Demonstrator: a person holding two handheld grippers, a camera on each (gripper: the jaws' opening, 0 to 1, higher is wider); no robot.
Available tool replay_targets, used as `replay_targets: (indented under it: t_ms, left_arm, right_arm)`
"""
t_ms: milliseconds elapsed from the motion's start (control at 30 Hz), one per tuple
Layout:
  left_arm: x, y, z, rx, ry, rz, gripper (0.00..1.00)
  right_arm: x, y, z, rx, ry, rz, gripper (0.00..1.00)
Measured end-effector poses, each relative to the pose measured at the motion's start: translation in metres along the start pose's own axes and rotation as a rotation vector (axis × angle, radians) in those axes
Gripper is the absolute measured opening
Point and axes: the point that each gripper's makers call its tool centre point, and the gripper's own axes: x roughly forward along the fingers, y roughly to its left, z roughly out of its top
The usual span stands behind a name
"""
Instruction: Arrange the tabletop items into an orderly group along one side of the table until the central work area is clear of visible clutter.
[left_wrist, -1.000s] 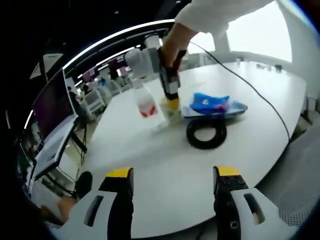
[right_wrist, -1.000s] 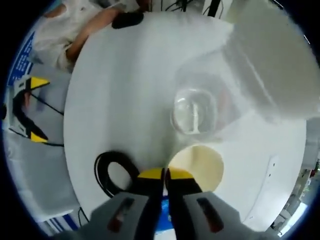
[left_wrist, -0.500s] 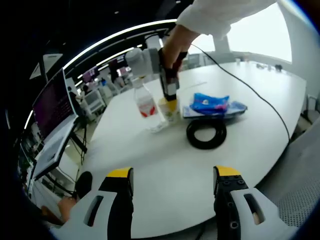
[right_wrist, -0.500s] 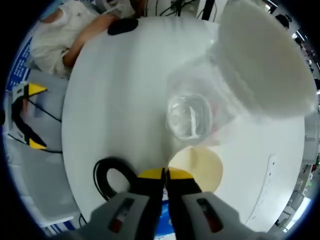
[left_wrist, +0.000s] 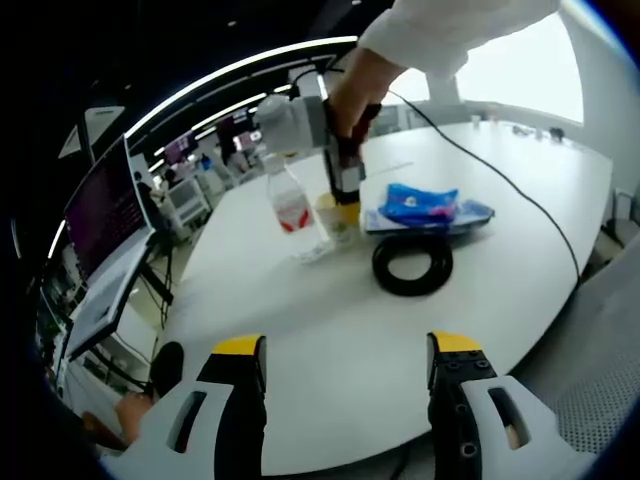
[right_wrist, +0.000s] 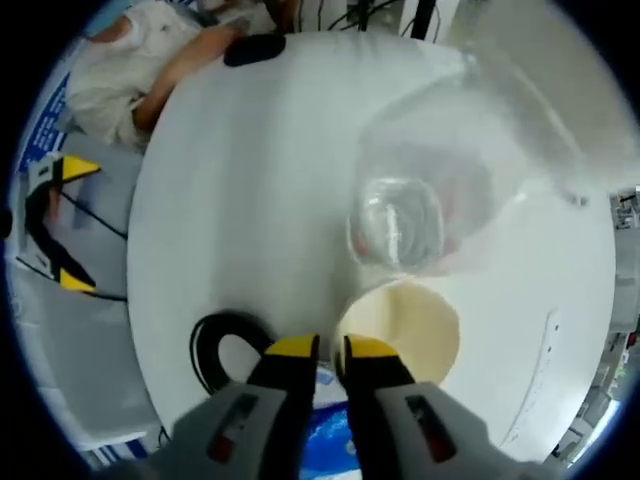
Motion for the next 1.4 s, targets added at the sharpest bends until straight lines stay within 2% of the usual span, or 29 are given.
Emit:
replay_targets:
  t_ms: [300,467,567,800,867,1100,1400]
  left_arm:
    - [0.001,-0.001,-0.001,0.000,0.007,-0.001,0.61]
    - [0.002,0.000,-0.003,0.003,0.013,0.000,0.61]
    - [0.002,-0.001,-0.003,0.003,0.014,-0.002,0.62]
    - [0.002,-0.001,-0.004,0.006,0.019,-0.002,0.62]
    - [0.002,-0.002,-0.005,0.008,0.022,-0.003,0.62]
    - [0.002,-0.002,-0.005,0.011,0.025,-0.002,0.62]
    - [0.001,-0.002,-0.006,0.019,0.030,0.000,0.64]
  right_arm:
    - [-0.015,-0.003,0.005,-0.033,-0.087,-0.055,0.23]
    - [-0.032,-0.005,0.011,-0.028,-0.174,-0.078,0.25]
    - [-0.040,-0.009,0.012,0.009,-0.234,-0.088,0.26]
    - [-0.062,-0.006,-0.002,0.022,-0.290,-0.152,0.38]
    - [-0.068,0.000,-0.006,0.035,-0.302,-0.161,0.42]
    - [-0.081,-0.001,-0.030,0.113,-0.351,-0.185,0.48]
    - [-0.095,0.001,-0.066,0.209,-0.398,-0.215,0.49]
